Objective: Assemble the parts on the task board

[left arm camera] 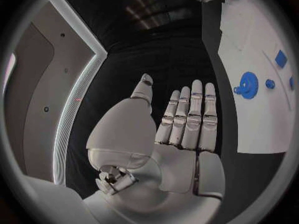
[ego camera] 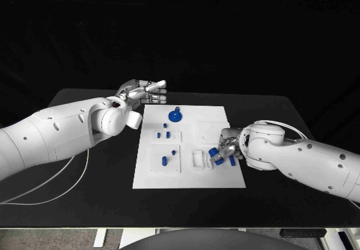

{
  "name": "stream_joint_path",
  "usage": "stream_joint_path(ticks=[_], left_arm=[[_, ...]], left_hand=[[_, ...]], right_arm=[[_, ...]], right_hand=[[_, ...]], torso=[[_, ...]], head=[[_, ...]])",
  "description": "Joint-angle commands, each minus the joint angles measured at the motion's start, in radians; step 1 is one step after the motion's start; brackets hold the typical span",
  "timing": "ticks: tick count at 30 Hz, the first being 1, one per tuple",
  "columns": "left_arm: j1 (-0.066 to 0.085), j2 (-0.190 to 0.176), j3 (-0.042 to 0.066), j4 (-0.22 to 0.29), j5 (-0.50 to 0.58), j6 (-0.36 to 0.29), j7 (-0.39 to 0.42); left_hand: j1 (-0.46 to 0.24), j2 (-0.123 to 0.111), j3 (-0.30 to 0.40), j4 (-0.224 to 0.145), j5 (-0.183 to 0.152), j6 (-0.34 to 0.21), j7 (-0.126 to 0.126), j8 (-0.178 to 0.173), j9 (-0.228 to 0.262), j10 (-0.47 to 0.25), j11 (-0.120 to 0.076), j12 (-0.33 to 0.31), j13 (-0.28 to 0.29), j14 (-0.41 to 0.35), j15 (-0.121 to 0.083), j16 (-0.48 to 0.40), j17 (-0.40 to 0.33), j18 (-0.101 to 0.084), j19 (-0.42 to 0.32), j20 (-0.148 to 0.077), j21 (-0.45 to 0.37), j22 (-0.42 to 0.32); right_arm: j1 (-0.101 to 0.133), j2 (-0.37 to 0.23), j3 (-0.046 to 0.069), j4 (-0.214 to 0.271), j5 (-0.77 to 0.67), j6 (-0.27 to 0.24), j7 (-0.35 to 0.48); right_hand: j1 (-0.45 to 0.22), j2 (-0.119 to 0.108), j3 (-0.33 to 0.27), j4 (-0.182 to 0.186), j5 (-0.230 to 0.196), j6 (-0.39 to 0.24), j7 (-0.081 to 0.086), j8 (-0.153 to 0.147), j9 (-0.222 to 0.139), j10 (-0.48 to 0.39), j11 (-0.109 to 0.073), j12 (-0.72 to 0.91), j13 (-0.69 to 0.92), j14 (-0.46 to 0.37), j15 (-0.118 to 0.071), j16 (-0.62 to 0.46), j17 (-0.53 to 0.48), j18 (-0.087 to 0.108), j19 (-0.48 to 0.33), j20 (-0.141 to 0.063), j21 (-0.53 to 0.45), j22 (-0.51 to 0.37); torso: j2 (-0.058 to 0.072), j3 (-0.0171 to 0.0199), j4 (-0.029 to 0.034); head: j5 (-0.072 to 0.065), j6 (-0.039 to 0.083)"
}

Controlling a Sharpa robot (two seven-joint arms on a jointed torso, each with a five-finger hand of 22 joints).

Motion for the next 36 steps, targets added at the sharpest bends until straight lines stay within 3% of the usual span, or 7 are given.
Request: stream_joint_path(ticks=[1,5,10,16,23,36], left_arm=[[0.002,0.0,0.001,0.002,0.004,0.015,0.002],[0.002,-0.002,0.0,0.002,0.002,0.015,0.0],[0.002,-0.003,0.0,0.001,-0.008,0.021,-0.001],[0.002,-0.005,0.0,0.003,-0.02,0.032,0.001],[0.002,-0.006,0.0,0.004,-0.023,0.035,0.001],[0.002,-0.005,0.0,0.003,-0.023,0.037,0.0]], left_hand=[[-0.001,-0.004,0.001,0.006,-0.002,-0.005,-0.001,0.001,0.001,-0.009,0.001,0.001,0.001,-0.007,0.003,-0.004,0.001,0.007,-0.003,0.001,-0.004,-0.001],[-0.001,-0.003,0.0,0.006,-0.001,-0.006,-0.001,0.001,0.001,-0.009,0.001,0.001,0.001,-0.006,0.003,-0.004,0.001,0.007,-0.003,0.001,-0.004,-0.001],[-0.004,-0.011,0.003,0.013,0.001,-0.005,-0.004,0.001,0.001,-0.009,0.001,0.001,0.001,-0.007,0.003,-0.004,0.001,0.007,-0.003,0.001,-0.004,-0.001],[-0.004,-0.023,0.013,0.024,0.0,-0.012,-0.004,0.001,0.001,-0.018,0.004,0.001,0.001,-0.018,0.007,-0.005,0.0,0.0,-0.024,0.005,-0.012,-0.004],[-0.003,-0.024,0.014,0.026,0.0,-0.011,-0.003,0.001,0.001,-0.019,0.004,0.001,0.001,-0.019,0.007,-0.004,0.0,-0.001,-0.025,0.005,-0.01,-0.004],[-0.002,-0.028,0.017,0.032,0.0,-0.011,-0.003,0.001,0.001,-0.019,0.004,0.001,0.001,-0.02,0.007,-0.004,0.001,0.0,-0.028,0.005,-0.007,-0.003]], right_arm=[[-0.02,-0.012,-0.017,-0.015,0.065,-0.045,-0.11],[-0.018,-0.025,-0.016,-0.005,0.159,-0.12,-0.101],[-0.009,-0.036,-0.014,0.006,0.219,-0.17,-0.088],[-0.001,-0.054,0.003,0.019,0.241,-0.209,-0.08],[0.005,-0.067,0.02,0.038,0.26,-0.224,-0.081],[0.008,-0.055,0.023,0.08,0.344,-0.188,-0.091]], right_hand=[[0.017,0.025,0.123,-0.113,0.006,0.014,-0.001,-0.004,-0.535,-0.003,-0.008,-0.001,-0.001,-0.002,-0.001,-0.002,0.0,0.011,0.05,0.0,0.0,0.001],[0.014,0.023,0.137,-0.124,0.027,0.031,-0.006,-0.004,-0.535,-0.002,-0.012,-0.004,-0.005,-0.001,-0.003,-0.003,0.0,0.009,0.05,-0.003,0.012,0.007],[0.02,0.025,0.141,-0.137,0.044,0.053,-0.012,-0.004,-0.534,0.001,-0.016,-0.005,-0.008,-0.001,-0.006,-0.002,0.0,0.007,0.05,-0.005,0.015,0.009],[0.019,0.028,0.136,-0.145,0.06,0.072,-0.018,-0.004,-0.534,0.004,-0.02,-0.009,-0.013,-0.001,-0.008,-0.005,-0.003,0.004,0.05,-0.007,0.016,0.009],[0.015,0.031,0.131,-0.147,0.066,0.078,-0.02,-0.004,-0.535,0.005,-0.021,-0.01,-0.015,0.0,-0.01,-0.004,-0.002,0.002,0.051,-0.009,0.02,0.01],[0.01,0.034,0.119,-0.139,0.065,0.079,-0.021,-0.005,-0.535,0.005,-0.021,-0.015,-0.021,-0.001,-0.01,-0.006,-0.004,0.001,0.049,-0.01,0.016,0.009]], torso=[[0.001,0.001,0.001],[0.0,-0.0006,0.0],[0.001,0.0,0.0001],[0.001,0.0002,-0.0001],[0.0,-0.0013,-0.0006],[0.001,-0.0009,-0.0001]], head=[[0.003,0.0],[0.004,0.001],[0.003,0.001],[0.003,0.001],[0.003,-0.001],[0.004,-0.005]])
